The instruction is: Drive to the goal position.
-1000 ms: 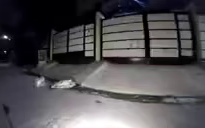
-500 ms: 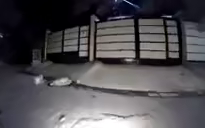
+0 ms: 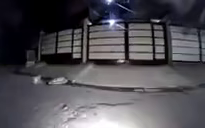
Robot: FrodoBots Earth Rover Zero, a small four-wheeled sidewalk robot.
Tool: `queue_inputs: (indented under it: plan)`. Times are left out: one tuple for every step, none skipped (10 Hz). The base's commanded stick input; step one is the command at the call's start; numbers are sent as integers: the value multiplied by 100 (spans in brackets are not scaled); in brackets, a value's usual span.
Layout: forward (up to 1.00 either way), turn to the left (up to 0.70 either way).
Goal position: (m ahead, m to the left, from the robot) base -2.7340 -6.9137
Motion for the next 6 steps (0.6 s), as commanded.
queue_inputs:
  plan:
    - [-80, 31]
    - [7, 4]
    - [12, 3]
    - [12, 3]
    - [13, 4]
    - [69, -12]
